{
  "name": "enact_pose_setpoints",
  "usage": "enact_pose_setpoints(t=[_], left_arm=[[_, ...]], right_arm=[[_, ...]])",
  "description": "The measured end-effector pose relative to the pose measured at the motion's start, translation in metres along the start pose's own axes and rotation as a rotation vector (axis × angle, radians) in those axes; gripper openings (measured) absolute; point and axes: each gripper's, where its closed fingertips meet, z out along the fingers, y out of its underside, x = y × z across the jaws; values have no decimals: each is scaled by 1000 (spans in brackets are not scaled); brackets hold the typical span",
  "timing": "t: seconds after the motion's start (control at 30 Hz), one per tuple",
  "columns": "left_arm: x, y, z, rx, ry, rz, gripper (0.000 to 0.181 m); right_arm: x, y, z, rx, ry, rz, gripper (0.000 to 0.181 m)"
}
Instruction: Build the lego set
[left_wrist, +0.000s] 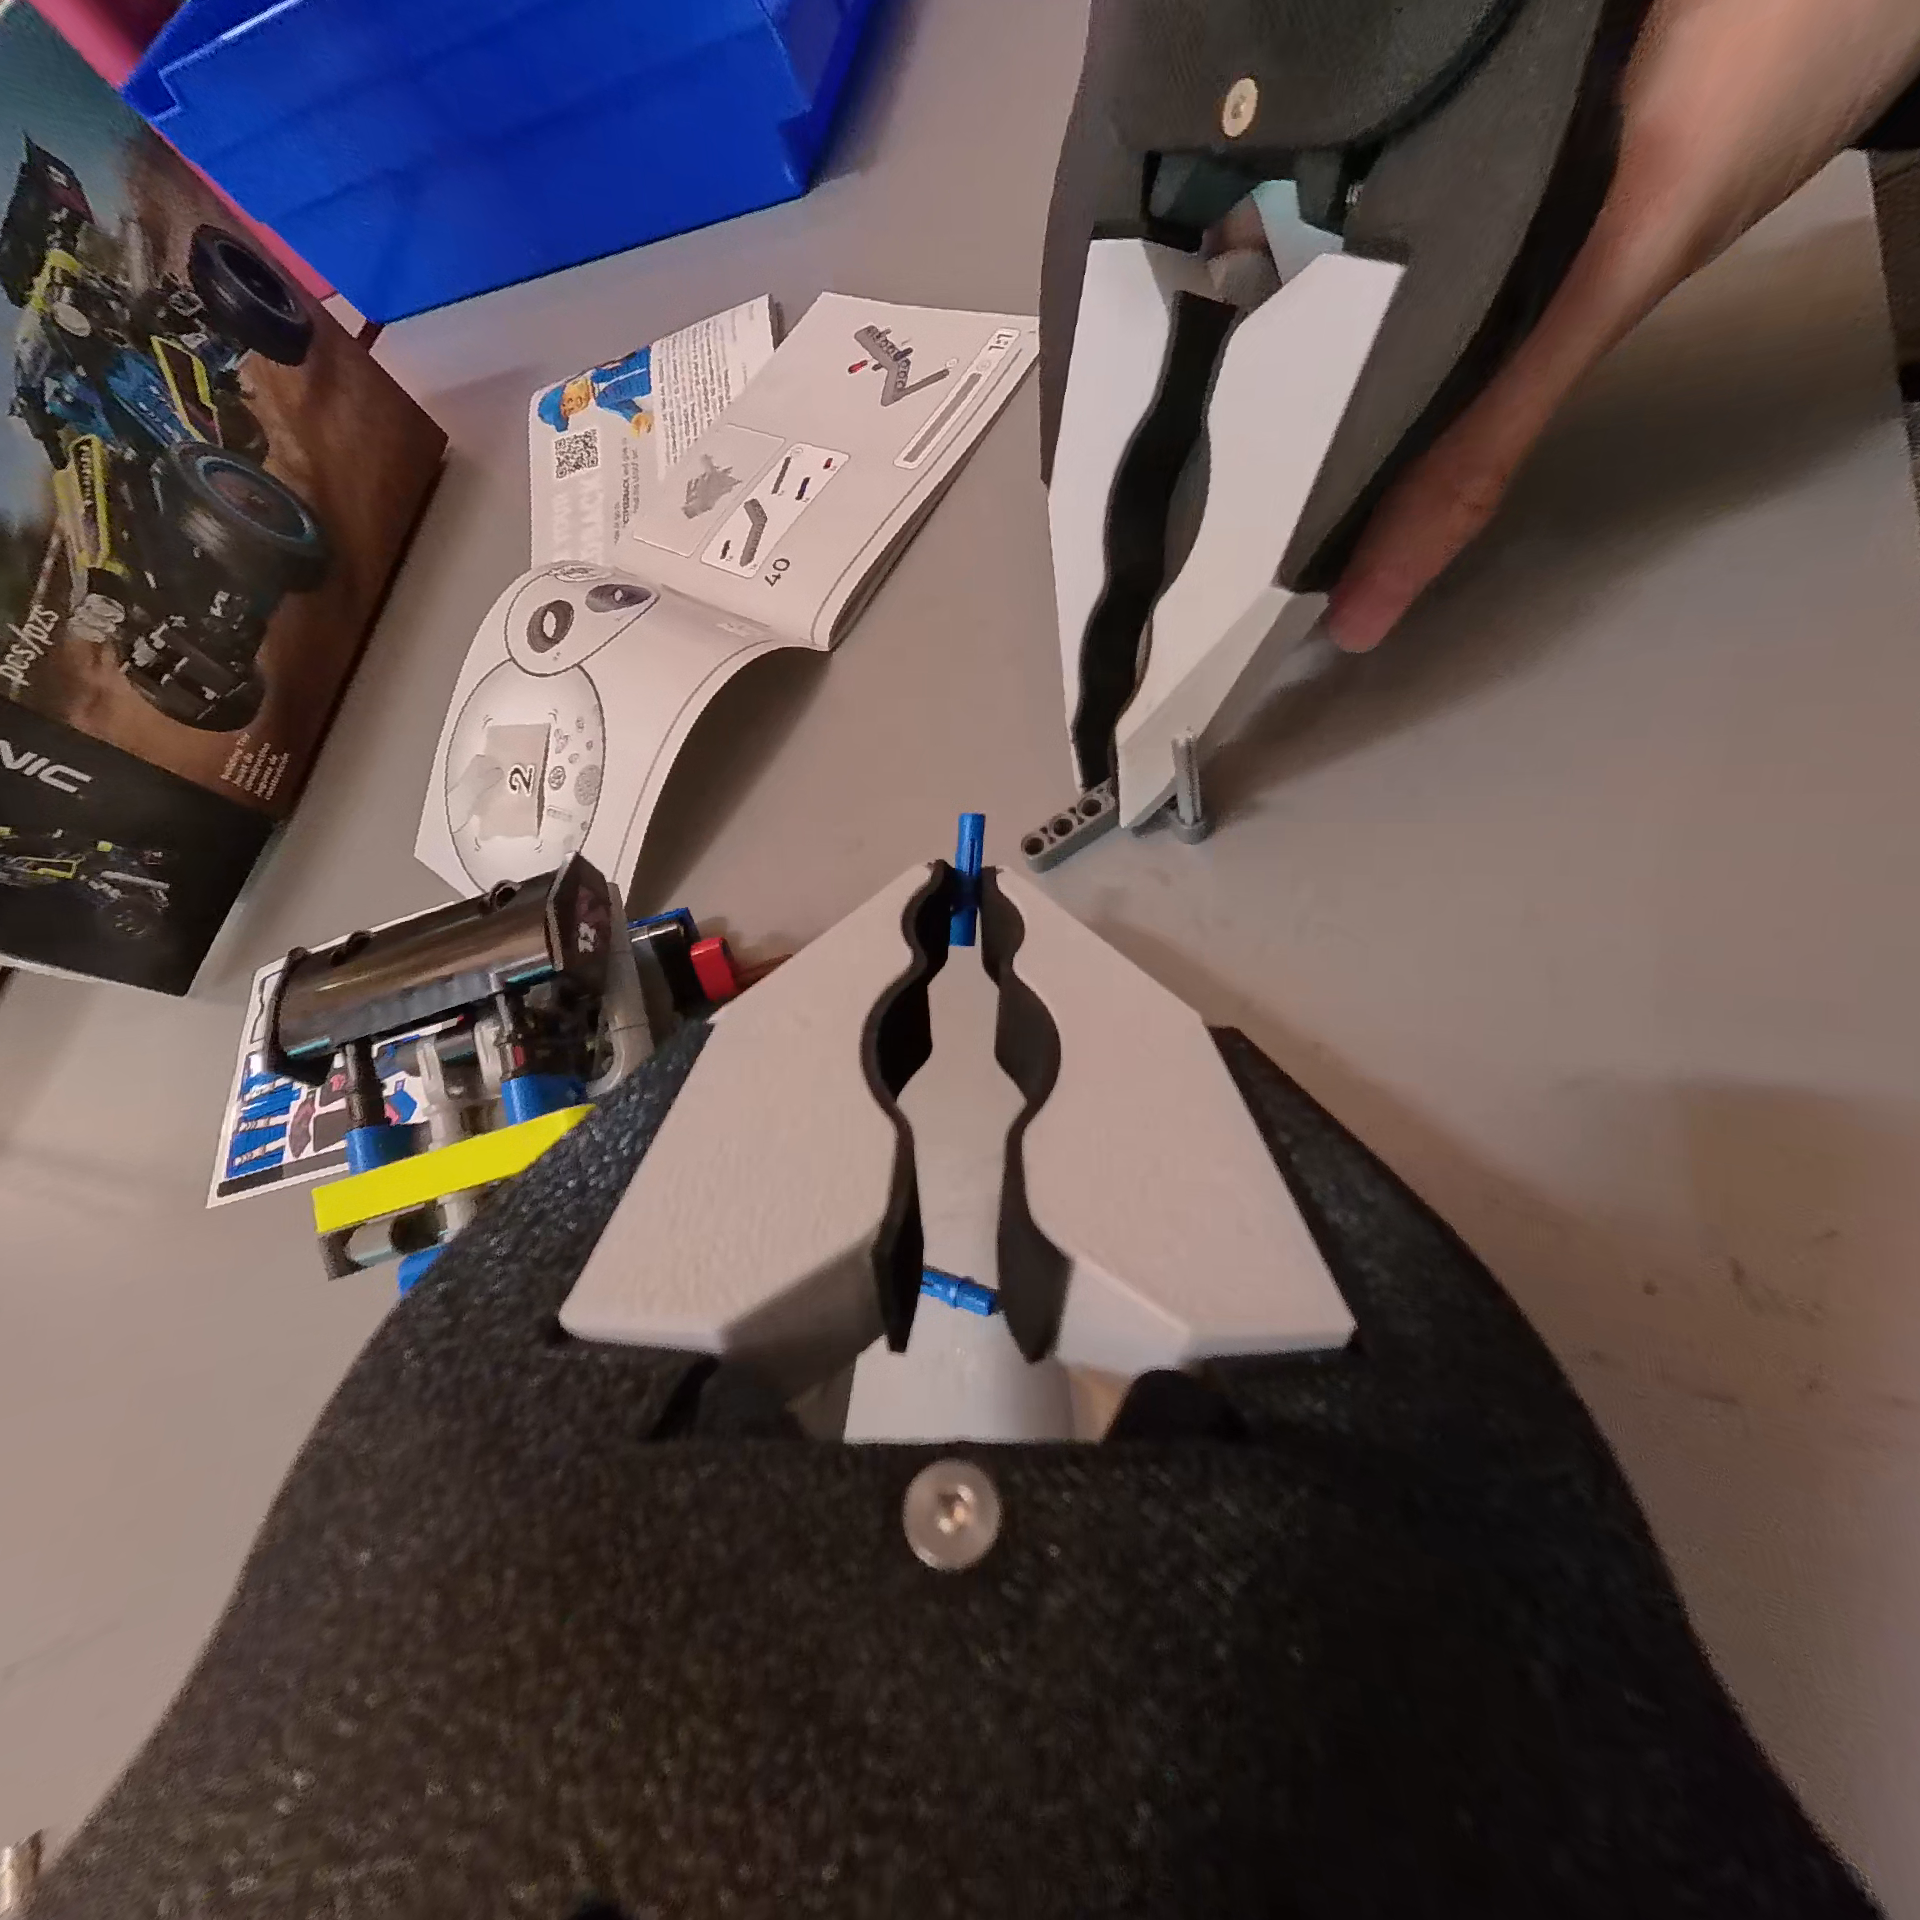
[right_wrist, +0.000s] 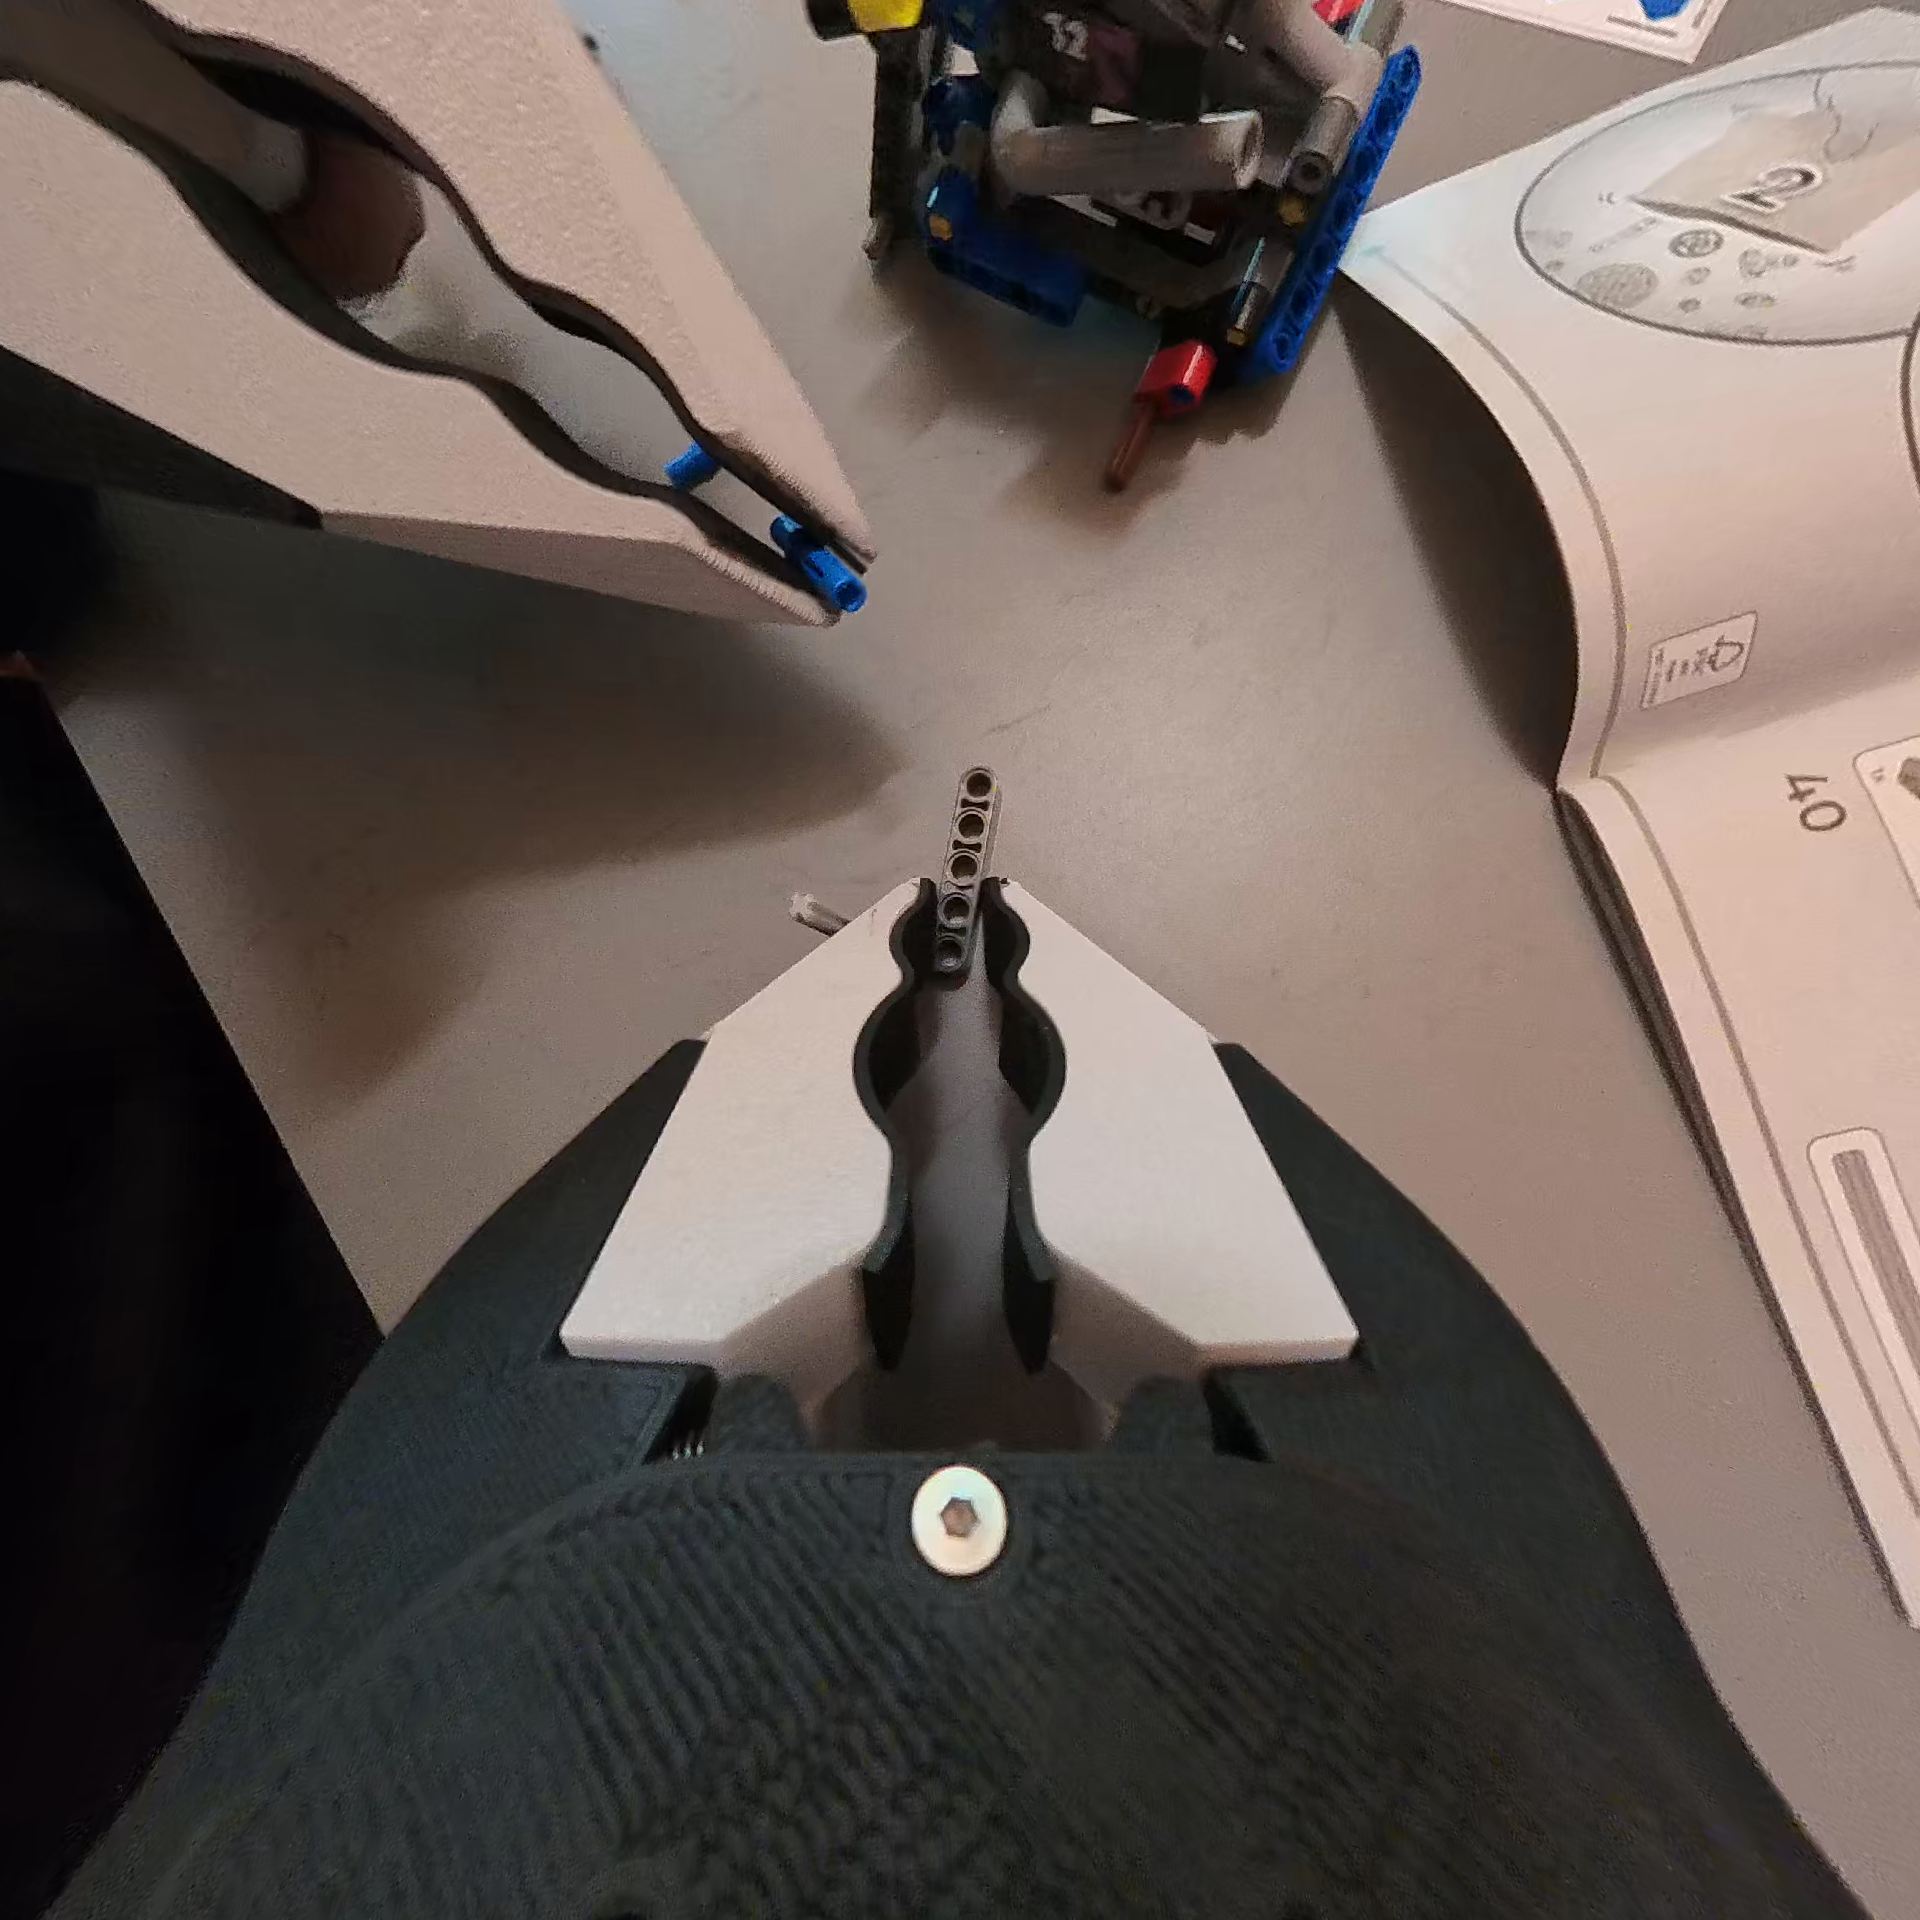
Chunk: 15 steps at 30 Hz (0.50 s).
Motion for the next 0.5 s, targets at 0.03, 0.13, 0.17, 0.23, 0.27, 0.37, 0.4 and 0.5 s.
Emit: enact_pose_setpoints(t=[0.03,0.13,0.17,0.23,0.27,0.37,0.4,0.5], left_arm=[[0,0,0,2,1,-3,2],[1,-2,-1,29,25,-35,2],[2,-4,-1,50,40,-58,2],[2,-8,-3,101,65,-119,2],[0,-10,-5,124,71,-150,2],[-7,-19,-13,199,60,-198,2],[-9,-23,-16,214,53,-204,2],[-11,-40,-26,262,19,-192,2]], right_arm=[[-1,0,0,6,-3,-21,8],[-2,-1,1,40,-10,-60,6],[0,-4,1,66,-6,-65,6],[10,-10,-2,123,25,-30,7],[8,-19,-8,197,-12,-4,7],[1,-70,-47,607,-270,278,7],[0,-79,-59,707,-380,378,7],[-6,-90,-72,846,-644,565,6]])
